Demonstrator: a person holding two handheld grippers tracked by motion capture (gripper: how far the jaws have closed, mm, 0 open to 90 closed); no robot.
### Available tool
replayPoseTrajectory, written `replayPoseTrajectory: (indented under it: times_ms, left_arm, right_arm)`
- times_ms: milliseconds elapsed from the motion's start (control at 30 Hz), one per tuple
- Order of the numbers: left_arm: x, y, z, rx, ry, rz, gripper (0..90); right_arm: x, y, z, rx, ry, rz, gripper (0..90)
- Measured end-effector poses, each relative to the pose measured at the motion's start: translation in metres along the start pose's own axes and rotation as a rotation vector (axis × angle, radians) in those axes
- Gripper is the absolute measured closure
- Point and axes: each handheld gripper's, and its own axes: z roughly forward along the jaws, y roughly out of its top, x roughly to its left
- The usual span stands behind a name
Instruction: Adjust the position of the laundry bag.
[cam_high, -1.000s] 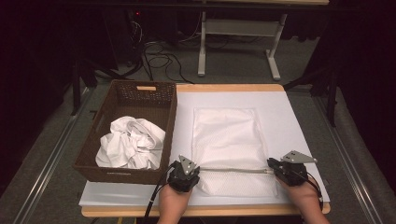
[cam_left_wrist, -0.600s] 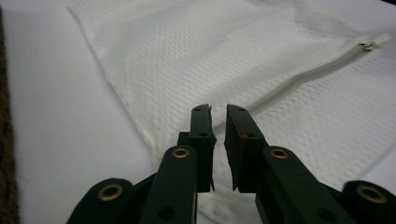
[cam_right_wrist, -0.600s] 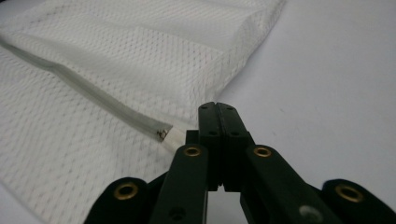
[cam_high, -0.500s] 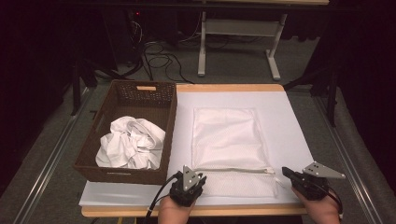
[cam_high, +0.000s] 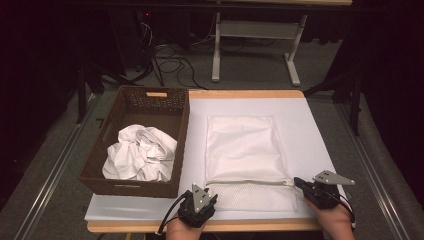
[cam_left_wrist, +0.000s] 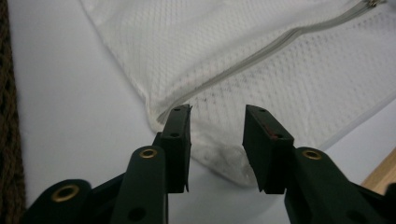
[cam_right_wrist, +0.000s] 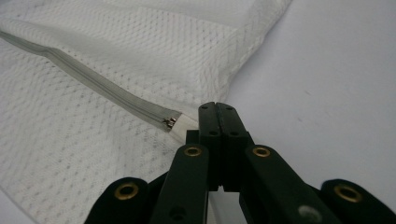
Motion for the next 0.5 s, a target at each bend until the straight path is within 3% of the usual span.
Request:
replayPoseTrajectory:
  times_ms: [233, 333, 500]
  left_arm:
    - [0.004, 0.004, 0.000, -0.037, -0.030, -0.052, 53.6]
    - [0.004, 0.005, -0.002, -0.048, -0.071, -0.083, 51.8]
    - [0.002, 0.007, -0.004, -0.069, -0.079, -0.076, 50.5]
  right_arm:
    - [0.014, 0.005, 0.003, -0.002, 0.032, -0.041, 90.0]
    - [0.021, 0.006, 0.008, 0.005, 0.041, -0.072, 90.0]
    - [0.029, 0.007, 0.013, 0.020, 0.040, -0.102, 90.0]
